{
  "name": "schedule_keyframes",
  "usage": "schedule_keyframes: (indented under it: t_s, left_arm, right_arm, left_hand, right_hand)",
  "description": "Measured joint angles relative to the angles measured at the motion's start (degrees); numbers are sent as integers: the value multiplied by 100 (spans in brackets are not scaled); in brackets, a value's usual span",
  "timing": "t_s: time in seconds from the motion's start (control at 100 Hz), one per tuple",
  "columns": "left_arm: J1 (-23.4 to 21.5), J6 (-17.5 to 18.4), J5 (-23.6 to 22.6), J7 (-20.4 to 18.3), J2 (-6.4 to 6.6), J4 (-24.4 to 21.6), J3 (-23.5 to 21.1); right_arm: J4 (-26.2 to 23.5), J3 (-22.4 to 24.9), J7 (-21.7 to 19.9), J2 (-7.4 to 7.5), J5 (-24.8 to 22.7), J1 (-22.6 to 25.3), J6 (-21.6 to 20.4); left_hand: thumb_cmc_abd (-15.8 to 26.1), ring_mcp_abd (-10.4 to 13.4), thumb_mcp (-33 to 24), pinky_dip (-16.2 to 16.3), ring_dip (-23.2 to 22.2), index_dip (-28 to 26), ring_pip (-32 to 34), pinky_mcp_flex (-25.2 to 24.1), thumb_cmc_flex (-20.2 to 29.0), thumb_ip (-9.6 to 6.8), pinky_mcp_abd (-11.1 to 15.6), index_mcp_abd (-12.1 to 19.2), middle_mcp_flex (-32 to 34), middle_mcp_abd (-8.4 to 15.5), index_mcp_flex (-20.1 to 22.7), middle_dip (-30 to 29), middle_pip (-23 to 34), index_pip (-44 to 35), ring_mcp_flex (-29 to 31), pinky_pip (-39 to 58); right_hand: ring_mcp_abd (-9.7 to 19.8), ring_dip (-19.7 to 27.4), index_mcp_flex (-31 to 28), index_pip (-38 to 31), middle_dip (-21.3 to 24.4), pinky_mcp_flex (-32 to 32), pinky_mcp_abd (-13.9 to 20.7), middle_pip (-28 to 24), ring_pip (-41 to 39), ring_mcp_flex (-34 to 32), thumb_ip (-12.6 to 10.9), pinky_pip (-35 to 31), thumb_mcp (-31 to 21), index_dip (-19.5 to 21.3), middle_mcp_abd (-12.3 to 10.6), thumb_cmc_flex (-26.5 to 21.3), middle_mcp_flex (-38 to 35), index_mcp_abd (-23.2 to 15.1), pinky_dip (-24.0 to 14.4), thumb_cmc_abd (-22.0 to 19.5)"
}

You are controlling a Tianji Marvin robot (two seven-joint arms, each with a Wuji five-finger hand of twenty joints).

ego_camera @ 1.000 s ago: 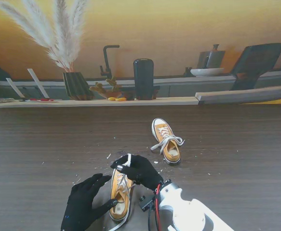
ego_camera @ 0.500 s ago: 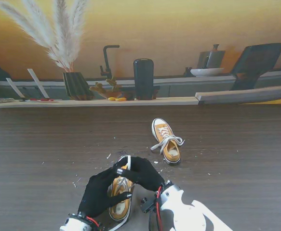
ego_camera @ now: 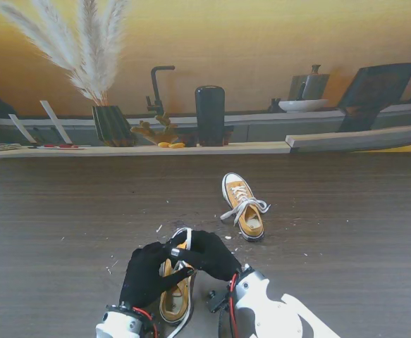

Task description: Tie the shoelaces into a bow on the shoes

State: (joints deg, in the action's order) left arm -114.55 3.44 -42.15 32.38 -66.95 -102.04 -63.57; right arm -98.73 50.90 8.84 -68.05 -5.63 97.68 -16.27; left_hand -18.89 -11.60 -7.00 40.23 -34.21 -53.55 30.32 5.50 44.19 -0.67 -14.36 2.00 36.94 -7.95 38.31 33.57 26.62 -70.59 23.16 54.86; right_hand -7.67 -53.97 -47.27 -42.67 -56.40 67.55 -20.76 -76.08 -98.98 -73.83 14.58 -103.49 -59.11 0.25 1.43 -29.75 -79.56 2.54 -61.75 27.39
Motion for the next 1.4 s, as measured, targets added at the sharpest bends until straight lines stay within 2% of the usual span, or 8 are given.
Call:
schedule_keyframes:
  t_s: [0.24,0.44,0.56,0.7,0.89,1.02,1.34,1.4]
  left_arm:
    - [97,-188,513,296,-127,81,23]
    - [194,-173,1397,612,-342,151,106]
    - [176,43,1730,598,-429,132,106]
    - [85,198,2040,519,-464,23,105]
    - [-16,448,2101,563,-491,8,140]
    - [-133,878,2382,575,-520,0,132]
    - [-468,1164,3110,182,-527,-204,30]
    - [-515,1270,3508,-75,-523,-262,-26]
  right_arm:
    - [-23,-3,-26,11,-11,17,5]
    - [-38,-6,-61,22,-11,29,8]
    - [-49,6,-80,28,-15,52,21]
    - [-64,22,-114,40,-23,80,44]
    - [-80,25,-185,65,-26,100,82]
    - [-93,33,-216,75,-30,111,90]
    - [-121,61,-302,106,-65,141,114]
    - [-124,61,-324,113,-67,142,125]
  left_hand:
    - [-261,-65,-808,-111,-37,-340,136,194,-134,-3,-13,-13,716,2,1292,302,429,-546,330,281]
    - [-126,-199,-875,-134,-37,809,217,187,-125,236,-30,-89,918,-77,1860,-42,125,462,363,432]
    - [185,-217,-878,-169,-37,1557,227,110,-110,236,-31,-104,913,-95,1873,-207,5,1352,363,440]
    - [526,-263,-205,-172,-37,3004,195,-65,778,240,-32,-254,603,-159,1849,-354,-164,2215,184,352]
    - [891,-295,251,-172,-37,3922,-60,-319,1234,240,-33,-367,62,-167,1312,-508,-400,3508,-110,65]
    - [952,-295,257,-172,-37,3996,-163,-471,1420,240,-33,-357,-285,-170,753,-557,-614,4067,-333,-102]
    - [1020,-229,404,-172,-37,3986,-429,-743,1722,179,-7,-345,-905,-172,-176,-573,-719,4674,-754,-521]
    - [1020,-189,353,-172,-37,3929,-430,-768,1815,115,-5,-345,-1060,-172,-469,-573,-760,4782,-756,-654]
  right_hand:
    - [0,0,0,-66,0,0,0,0,0,0,0,0,0,0,0,0,0,-62,0,19]
    - [0,0,0,-78,0,0,0,0,0,0,0,0,0,0,0,0,0,-65,1,25]
    - [0,0,0,-80,0,0,0,0,0,0,0,0,0,0,0,0,0,-71,3,25]
    - [0,0,0,-134,0,0,0,0,0,0,0,0,0,0,1,0,0,-72,5,26]
    - [0,0,0,-136,0,0,0,0,0,0,0,0,4,-10,1,0,0,-77,7,26]
    - [0,0,0,-144,0,0,0,0,0,0,0,0,62,-13,1,0,0,-325,7,50]
    - [0,1,0,-147,0,0,0,0,0,0,0,0,62,-14,1,0,0,-322,7,51]
    - [0,1,53,-147,0,0,0,0,0,0,0,0,62,-19,1,0,0,-330,7,51]
